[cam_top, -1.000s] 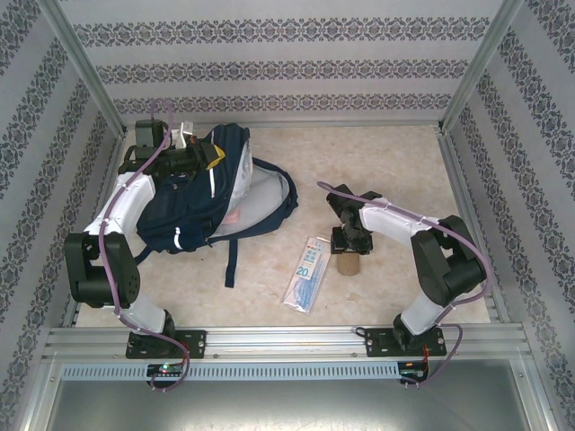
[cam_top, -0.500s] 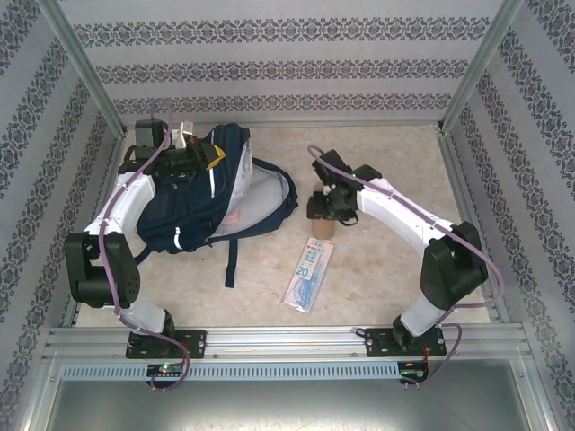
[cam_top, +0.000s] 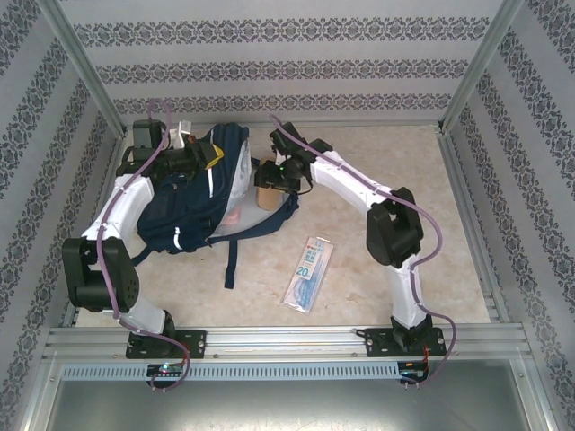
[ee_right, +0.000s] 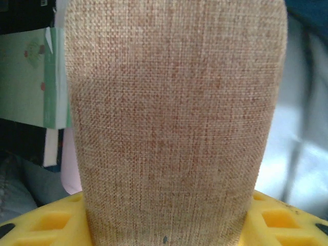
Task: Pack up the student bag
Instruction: Place the glasses case in the student bag.
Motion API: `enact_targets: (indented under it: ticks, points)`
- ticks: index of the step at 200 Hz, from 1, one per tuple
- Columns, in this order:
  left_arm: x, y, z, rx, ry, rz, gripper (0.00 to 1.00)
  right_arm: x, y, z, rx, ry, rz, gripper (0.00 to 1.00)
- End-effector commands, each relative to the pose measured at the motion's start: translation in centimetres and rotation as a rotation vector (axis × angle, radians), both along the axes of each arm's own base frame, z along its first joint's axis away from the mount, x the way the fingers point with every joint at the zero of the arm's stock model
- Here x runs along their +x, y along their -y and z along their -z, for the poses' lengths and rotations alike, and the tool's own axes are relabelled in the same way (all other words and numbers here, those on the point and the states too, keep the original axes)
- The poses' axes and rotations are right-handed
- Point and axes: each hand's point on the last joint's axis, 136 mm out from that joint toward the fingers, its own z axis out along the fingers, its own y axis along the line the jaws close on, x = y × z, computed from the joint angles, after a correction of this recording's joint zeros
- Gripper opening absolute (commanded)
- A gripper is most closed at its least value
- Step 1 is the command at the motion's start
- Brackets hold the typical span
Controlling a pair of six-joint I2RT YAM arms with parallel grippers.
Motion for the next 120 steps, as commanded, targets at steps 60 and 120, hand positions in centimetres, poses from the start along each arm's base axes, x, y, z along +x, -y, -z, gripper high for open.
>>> enact_targets:
  ticks: [60, 120]
  points:
    - [-1.5, 1.1, -4.8, -0.038, 0.150, 0.056, 0.00, -0.3, -3.3, 5.4, -0.045, -0.139, -0.001, 0.47]
    - [-1.3, 0.9, -4.0, -0.029, 0.134, 0.047, 0.00, -0.5, -2.8, 3.3, -0.049, -0.092, -0.003, 0.81]
